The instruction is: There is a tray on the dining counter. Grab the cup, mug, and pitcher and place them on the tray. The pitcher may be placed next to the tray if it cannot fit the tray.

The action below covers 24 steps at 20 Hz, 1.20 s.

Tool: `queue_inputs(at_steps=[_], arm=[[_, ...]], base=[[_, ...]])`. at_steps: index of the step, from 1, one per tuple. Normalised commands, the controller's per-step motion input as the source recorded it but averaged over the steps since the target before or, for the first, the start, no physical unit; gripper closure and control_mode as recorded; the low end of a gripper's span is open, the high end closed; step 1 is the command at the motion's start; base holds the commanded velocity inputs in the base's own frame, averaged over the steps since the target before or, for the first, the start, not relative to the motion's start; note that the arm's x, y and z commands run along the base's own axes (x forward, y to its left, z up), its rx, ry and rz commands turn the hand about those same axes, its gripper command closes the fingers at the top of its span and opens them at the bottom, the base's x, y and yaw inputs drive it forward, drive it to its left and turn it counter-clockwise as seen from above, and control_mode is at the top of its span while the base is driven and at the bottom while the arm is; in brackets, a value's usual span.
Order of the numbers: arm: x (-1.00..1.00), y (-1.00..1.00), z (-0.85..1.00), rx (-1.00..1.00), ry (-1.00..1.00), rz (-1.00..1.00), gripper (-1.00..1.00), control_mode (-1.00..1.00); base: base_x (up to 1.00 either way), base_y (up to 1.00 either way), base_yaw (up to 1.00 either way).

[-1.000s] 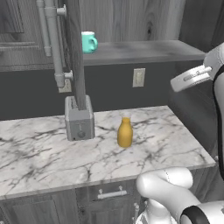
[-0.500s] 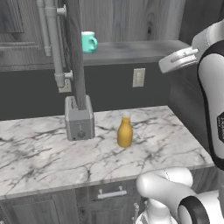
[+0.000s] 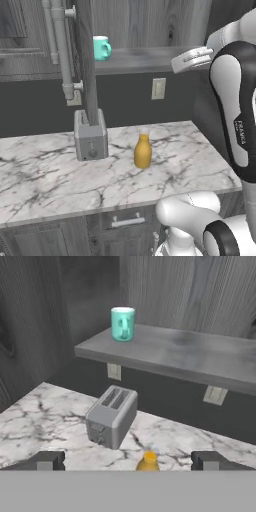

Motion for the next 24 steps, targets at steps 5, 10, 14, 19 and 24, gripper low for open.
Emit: queue_inputs(at_steps=[5, 10, 14, 19, 24], arm=[[0.43, 0.24, 0.00, 0.01, -0.09, 0.02, -1.00, -1.00], [0.41, 0.23, -0.06, 0.01, -0.05, 0.08, -1.00, -1.00], [0.44, 0.28, -0.04, 0.00, -0.04, 0.07, -1.00, -1.00], [0.44, 0.27, 0.00, 0.00, -0.01, 0.05, -1.00, -1.00], [0.39, 0.31, 0.00, 0.00, 0.00, 0.00, -1.00, -1.00]], base=[[0.00, 0.00, 0.00], [0.00, 0.00, 0.00], [0.00, 0.00, 0.00], [0.00, 0.00, 0.00], [0.00, 0.00, 0.00]])
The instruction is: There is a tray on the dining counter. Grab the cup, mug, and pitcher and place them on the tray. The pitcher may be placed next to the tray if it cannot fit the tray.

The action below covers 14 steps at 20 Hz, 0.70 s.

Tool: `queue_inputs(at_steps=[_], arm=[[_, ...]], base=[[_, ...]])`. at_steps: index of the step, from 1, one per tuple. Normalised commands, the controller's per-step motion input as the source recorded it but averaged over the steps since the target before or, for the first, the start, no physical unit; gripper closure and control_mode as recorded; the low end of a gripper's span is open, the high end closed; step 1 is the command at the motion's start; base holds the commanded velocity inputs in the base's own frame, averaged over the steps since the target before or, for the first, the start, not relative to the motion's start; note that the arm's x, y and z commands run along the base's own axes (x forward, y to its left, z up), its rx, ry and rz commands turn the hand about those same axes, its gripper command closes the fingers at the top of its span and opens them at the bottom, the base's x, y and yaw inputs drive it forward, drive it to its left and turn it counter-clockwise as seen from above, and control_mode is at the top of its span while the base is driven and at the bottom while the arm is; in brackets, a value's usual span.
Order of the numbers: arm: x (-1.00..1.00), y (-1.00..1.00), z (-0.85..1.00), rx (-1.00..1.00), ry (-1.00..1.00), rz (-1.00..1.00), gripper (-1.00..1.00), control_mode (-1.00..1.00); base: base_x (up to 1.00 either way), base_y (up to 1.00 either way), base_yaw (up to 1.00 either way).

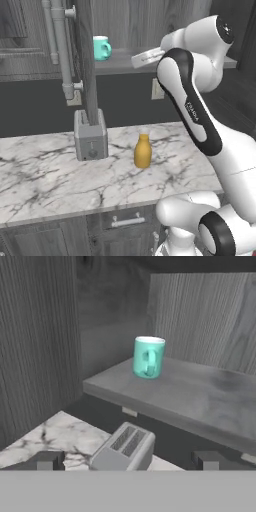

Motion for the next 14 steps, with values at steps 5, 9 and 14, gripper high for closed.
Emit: queue_inputs(at_steps=[5, 9, 14], arm=[[0.37, 0.22, 0.00, 0.00, 0.00, 0.00, -1.00, -1.00], [0.38, 0.01, 0.00, 0.01, 0.00, 0.00, -1.00, -1.00], [0.42, 0.01, 0.00, 0.01, 0.00, 0.00, -1.00, -1.00]], base=[[0.00, 0.00, 0.00], [0.00, 0.00, 0.00], [0.00, 0.00, 0.00]])
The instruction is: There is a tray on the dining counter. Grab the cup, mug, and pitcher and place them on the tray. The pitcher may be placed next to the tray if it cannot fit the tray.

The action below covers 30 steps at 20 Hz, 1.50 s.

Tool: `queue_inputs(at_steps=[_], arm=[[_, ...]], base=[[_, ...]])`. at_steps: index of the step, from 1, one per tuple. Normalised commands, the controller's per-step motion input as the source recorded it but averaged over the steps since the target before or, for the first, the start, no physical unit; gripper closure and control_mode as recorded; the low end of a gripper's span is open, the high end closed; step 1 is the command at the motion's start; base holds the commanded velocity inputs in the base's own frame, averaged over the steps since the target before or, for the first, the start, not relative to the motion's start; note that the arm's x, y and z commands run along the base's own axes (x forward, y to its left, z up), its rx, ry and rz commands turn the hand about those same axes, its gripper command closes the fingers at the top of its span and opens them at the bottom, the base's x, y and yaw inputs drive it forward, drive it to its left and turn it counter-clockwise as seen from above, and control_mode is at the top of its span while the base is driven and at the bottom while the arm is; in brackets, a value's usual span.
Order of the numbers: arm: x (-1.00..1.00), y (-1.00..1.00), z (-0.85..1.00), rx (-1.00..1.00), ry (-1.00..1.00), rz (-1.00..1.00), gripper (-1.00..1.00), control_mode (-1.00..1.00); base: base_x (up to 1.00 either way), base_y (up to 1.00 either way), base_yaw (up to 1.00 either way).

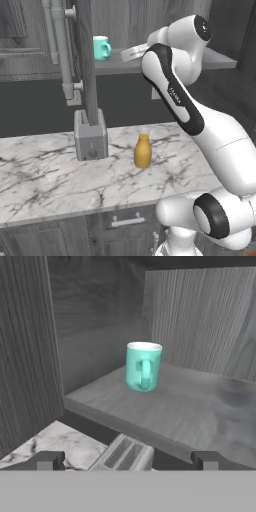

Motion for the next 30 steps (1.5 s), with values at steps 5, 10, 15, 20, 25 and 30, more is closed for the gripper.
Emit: queue_inputs(at_steps=[5, 10, 15, 20, 25, 30], arm=[[0.42, 0.10, 0.00, 0.00, 0.00, 0.00, -1.00, -1.00], [0.39, 0.10, 0.00, 0.00, 0.00, 0.00, -1.00, -1.00], [0.41, 0.16, 0.00, 0.00, 0.00, 0.00, -1.00, -1.00], [0.38, 0.22, 0.00, 0.00, 0.00, 0.00, -1.00, -1.00], [0.31, 0.16, 0.00, 0.00, 0.00, 0.00, -1.00, -1.00], [0.31, 0.20, 0.00, 0.00, 0.01, 0.00, -1.00, -1.00]], base=[[0.00, 0.00, 0.00], [0.00, 0.00, 0.00], [0.00, 0.00, 0.00], [0.00, 0.00, 0.00], [0.00, 0.00, 0.00], [0.00, 0.00, 0.00]])
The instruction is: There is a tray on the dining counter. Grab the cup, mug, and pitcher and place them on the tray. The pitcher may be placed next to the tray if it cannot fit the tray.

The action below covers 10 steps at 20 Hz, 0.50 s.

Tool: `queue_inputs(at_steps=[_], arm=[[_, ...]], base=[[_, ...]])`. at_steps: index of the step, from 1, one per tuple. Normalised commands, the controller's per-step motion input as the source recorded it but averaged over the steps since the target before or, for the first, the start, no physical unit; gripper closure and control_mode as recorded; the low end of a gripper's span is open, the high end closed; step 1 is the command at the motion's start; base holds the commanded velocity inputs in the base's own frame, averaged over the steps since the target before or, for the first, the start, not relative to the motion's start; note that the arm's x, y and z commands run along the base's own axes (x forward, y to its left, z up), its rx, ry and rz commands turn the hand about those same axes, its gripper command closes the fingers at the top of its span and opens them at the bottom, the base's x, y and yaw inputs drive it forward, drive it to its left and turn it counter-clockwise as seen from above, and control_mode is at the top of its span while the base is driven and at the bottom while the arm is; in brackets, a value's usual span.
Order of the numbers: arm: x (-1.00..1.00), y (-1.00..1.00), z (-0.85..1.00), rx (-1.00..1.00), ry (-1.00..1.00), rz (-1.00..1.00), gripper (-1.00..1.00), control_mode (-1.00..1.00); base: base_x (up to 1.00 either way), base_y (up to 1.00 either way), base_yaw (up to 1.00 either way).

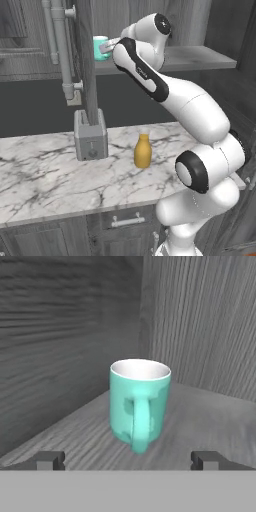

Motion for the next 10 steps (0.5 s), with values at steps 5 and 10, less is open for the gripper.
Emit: queue_inputs(at_steps=[5, 10], arm=[[0.24, 0.10, -0.05, 0.00, 0.03, 0.00, -1.00, -1.00], [0.18, 0.00, -0.05, 0.02, 0.07, 0.00, -1.00, -1.00]], base=[[0.00, 0.00, 0.00], [0.00, 0.00, 0.00]])
